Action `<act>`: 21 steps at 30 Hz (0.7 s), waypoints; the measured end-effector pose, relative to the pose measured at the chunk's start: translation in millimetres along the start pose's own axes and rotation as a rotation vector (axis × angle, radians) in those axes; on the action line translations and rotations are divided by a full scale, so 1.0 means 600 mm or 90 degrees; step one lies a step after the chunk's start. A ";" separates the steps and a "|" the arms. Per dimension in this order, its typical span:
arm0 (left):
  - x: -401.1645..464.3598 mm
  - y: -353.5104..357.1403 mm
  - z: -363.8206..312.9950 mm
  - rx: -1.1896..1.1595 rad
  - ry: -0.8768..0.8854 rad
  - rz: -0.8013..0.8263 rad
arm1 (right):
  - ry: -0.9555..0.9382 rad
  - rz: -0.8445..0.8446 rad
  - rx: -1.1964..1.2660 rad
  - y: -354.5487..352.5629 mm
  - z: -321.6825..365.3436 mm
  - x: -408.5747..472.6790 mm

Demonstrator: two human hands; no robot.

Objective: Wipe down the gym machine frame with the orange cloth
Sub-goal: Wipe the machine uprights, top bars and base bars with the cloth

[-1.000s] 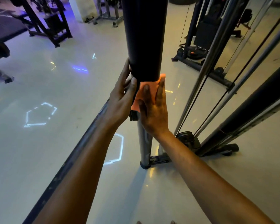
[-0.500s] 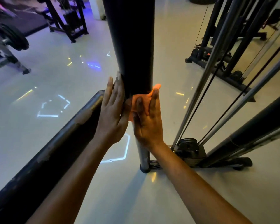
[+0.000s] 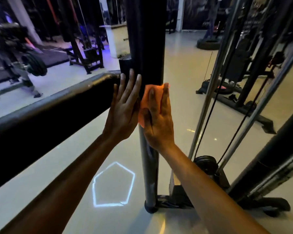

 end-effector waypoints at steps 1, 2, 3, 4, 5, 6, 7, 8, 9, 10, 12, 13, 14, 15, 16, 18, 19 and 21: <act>0.000 0.007 0.006 0.018 0.018 -0.021 | -0.008 0.015 -0.022 0.008 -0.015 -0.029; -0.007 0.016 0.011 0.049 0.044 -0.046 | -0.019 0.034 -0.048 0.021 -0.036 -0.075; -0.016 0.026 0.017 0.088 0.073 -0.065 | -0.025 0.059 -0.061 0.034 -0.056 -0.126; -0.024 0.037 0.025 0.132 0.098 -0.076 | -0.018 0.082 -0.061 0.047 -0.078 -0.174; -0.033 0.046 0.034 0.170 0.116 -0.081 | -0.006 0.095 -0.054 0.059 -0.099 -0.212; -0.042 0.053 0.040 0.197 0.130 -0.086 | -0.002 0.088 -0.043 0.069 -0.110 -0.233; -0.050 0.057 0.047 0.217 0.140 -0.093 | -0.011 0.065 -0.038 0.076 -0.112 -0.235; -0.057 0.063 0.053 0.233 0.148 -0.099 | -0.028 0.036 -0.045 0.081 -0.110 -0.223; -0.064 0.068 0.059 0.246 0.158 -0.104 | -0.045 0.010 -0.055 0.083 -0.103 -0.202; -0.070 0.071 0.065 0.256 0.169 -0.108 | -0.054 -0.014 -0.066 0.083 -0.095 -0.175; -0.084 0.079 0.078 0.262 0.184 -0.123 | -0.067 -0.061 -0.082 0.083 -0.083 -0.142; -0.092 0.084 0.083 0.259 0.181 -0.134 | -0.068 -0.075 -0.080 0.087 -0.083 -0.144; -0.100 0.092 0.087 0.252 0.166 -0.144 | -0.067 -0.082 -0.075 0.093 -0.088 -0.159; -0.112 0.099 0.085 0.238 0.139 -0.156 | -0.065 -0.076 -0.076 0.101 -0.098 -0.186; -0.123 0.110 0.085 0.205 0.107 -0.168 | -0.058 -0.062 -0.077 0.110 -0.109 -0.219; -0.142 0.131 0.081 0.069 0.056 -0.186 | -0.040 -0.019 -0.070 0.122 -0.133 -0.277; -0.144 0.138 0.077 -0.019 0.036 -0.195 | -0.040 -0.004 -0.062 0.121 -0.140 -0.285; -0.129 0.141 0.064 -0.162 -0.020 -0.216 | -0.044 -0.005 -0.039 0.107 -0.133 -0.253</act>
Point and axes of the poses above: each hand's wrist, its own x-axis towards the middle knuckle, its own y-axis out of the palm, z = x × y, the point moved 2 cm from there along x, towards the middle knuckle, and after that the axes turned 1 degree about y, right-handed, at the moved point
